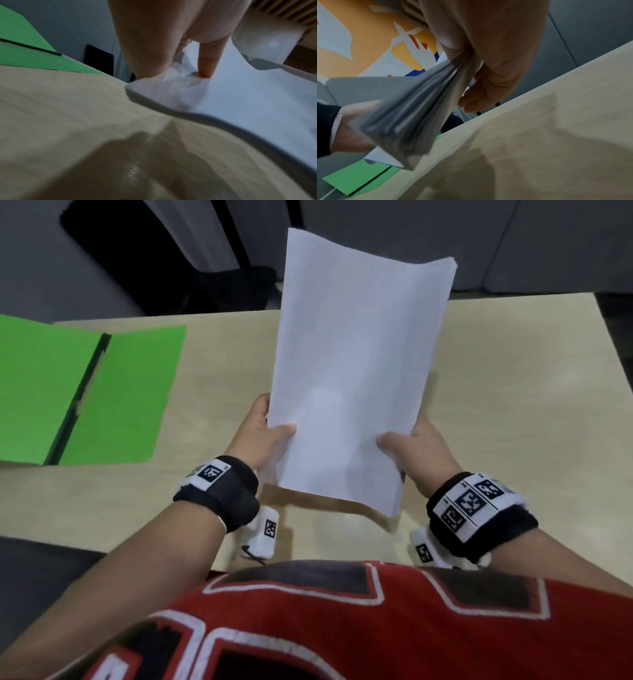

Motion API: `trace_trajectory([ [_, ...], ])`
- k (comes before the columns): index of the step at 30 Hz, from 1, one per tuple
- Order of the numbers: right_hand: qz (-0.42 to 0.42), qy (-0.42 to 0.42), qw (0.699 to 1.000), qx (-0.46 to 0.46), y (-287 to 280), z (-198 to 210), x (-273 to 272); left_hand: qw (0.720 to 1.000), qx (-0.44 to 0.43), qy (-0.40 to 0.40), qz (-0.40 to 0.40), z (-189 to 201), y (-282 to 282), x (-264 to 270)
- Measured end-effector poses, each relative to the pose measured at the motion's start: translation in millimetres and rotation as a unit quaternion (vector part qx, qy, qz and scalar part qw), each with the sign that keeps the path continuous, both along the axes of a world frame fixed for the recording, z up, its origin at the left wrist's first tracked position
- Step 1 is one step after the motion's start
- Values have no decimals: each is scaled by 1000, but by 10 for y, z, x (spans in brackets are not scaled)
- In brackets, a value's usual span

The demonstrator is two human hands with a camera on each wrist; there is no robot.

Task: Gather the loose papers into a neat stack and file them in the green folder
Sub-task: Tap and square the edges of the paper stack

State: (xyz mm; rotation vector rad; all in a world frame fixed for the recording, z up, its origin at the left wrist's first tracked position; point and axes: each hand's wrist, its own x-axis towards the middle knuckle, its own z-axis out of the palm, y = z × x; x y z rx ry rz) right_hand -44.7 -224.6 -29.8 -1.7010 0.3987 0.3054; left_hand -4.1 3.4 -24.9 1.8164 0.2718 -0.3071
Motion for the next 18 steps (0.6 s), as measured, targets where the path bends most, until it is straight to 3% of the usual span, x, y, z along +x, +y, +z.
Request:
trace_trajectory([
  [7, 5, -4, 995, 101, 326, 86, 103, 1000, -9, 26, 1, -10, 373, 232],
  [18, -62, 10, 995, 78, 1452, -70, 463, 997, 26, 72, -29, -43, 1504, 571],
])
